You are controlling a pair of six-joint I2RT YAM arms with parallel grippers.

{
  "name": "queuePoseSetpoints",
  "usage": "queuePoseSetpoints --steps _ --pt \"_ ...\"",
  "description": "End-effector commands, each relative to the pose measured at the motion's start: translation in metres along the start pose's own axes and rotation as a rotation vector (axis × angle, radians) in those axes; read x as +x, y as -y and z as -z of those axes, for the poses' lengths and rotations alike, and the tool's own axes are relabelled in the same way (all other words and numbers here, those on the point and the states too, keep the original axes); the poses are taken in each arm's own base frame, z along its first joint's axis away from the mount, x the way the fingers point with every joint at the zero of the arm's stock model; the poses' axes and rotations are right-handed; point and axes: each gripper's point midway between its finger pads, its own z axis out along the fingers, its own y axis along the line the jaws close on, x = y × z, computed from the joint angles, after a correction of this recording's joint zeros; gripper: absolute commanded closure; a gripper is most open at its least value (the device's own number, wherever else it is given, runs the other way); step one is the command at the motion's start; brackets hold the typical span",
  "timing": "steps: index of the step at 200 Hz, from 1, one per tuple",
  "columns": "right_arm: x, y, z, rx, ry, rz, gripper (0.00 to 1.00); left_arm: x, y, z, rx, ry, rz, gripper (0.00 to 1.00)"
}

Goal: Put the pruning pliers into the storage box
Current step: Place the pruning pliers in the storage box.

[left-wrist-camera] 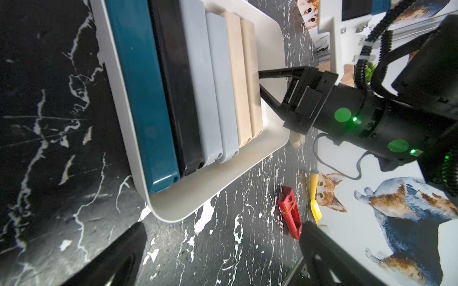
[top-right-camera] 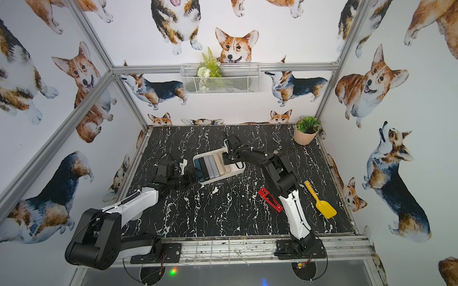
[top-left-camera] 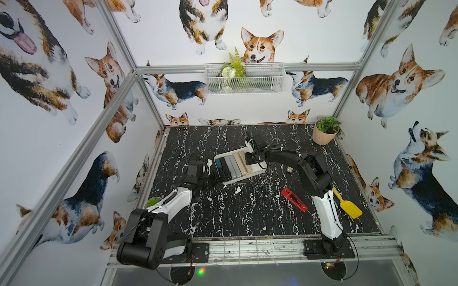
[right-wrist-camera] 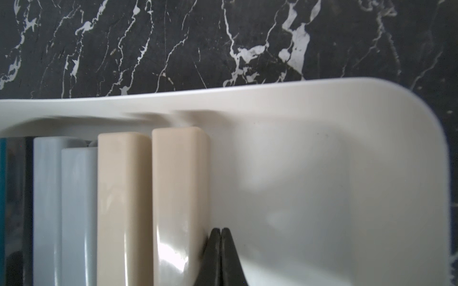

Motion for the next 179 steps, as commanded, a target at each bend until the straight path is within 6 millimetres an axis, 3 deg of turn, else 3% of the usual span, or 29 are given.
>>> queuePoseSetpoints --steps 1,68,105,143,179 --pt "-0.001 -0.008 0.001 -0.030 -0.001 -0.007 1.00 -0.005 0.005 0.000 0.023 0.020 -0.014 0.00" --pt "0.002 -0.021 -0.001 -0.050 -0.002 0.008 1.00 -0.003 0.005 0.001 0.025 0.020 -0.015 0.00" --pt "0.001 -0.017 0.003 -0.022 0.002 0.016 1.00 -0.003 0.006 0.002 0.027 0.021 -0.015 0.00" --pt "-0.009 -0.001 0.019 0.025 0.020 0.017 1.00 -0.005 0.007 0.002 0.028 0.023 -0.017 0.00" --pt "-0.021 0.009 0.046 0.039 0.062 0.014 1.00 -0.006 0.008 0.000 0.033 0.021 -0.017 0.00"
